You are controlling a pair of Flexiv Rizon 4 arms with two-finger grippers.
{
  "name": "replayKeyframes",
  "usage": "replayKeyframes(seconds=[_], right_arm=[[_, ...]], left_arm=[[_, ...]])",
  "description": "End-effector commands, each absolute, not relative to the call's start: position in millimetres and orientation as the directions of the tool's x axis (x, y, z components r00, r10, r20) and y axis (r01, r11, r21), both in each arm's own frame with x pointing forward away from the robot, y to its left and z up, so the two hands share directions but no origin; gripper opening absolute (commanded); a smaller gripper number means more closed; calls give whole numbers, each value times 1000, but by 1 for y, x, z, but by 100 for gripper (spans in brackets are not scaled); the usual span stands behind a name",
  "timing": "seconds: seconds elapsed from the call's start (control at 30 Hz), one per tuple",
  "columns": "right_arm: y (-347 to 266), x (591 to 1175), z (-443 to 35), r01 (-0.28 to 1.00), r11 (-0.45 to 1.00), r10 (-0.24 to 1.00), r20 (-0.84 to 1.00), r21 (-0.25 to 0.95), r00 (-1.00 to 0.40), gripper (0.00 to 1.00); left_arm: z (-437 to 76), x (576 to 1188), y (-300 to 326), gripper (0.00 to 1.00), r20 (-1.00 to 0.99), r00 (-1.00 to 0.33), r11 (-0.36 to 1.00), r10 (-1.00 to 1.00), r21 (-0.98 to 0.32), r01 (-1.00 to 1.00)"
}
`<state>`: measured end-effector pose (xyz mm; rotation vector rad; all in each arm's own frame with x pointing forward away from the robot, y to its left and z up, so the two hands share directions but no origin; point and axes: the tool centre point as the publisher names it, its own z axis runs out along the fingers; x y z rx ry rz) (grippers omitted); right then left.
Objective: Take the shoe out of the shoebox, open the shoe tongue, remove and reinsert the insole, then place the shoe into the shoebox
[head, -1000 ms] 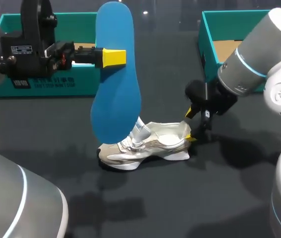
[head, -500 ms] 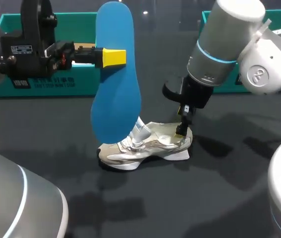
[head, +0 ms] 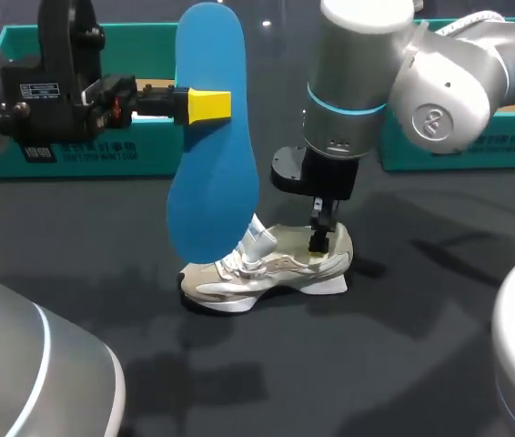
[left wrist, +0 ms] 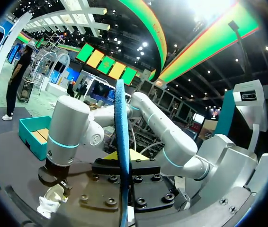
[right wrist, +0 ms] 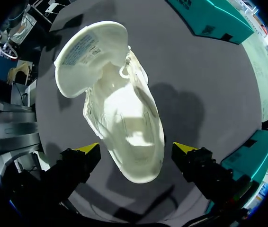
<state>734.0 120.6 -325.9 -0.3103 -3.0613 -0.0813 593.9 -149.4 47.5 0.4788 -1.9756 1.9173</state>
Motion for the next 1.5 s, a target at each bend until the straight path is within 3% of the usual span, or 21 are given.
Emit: replayKeyframes(seconds=[0.03,0.5,1.0,1.17,1.33,1.4,1.5], right_arm=[[127,736,-328,202,979,201,57,17,-978,100],[150,767,-351,146,989,145,78,-3,-986,100],[151,760,-384,142,989,137,128,32,-982,98],[152,758,-392,137,990,130,140,41,-982,71],[154,757,-397,129,991,122,157,38,-980,34],[155,756,-398,124,992,117,164,31,-979,0],[156,755,-399,116,993,110,171,25,-979,0]], left_arm=[[47,595,-151,0,469,-883,29,0,-883,-468],[47,595,-151,0,469,-883,29,0,-883,-468],[47,595,-151,0,469,-883,29,0,-883,-468],[47,595,-151,0,469,-883,29,0,-883,-468],[47,595,-151,0,469,-883,29,0,-883,-468],[47,595,-151,0,469,-883,29,0,-883,-468],[47,595,-151,0,469,-883,29,0,-883,-468]])
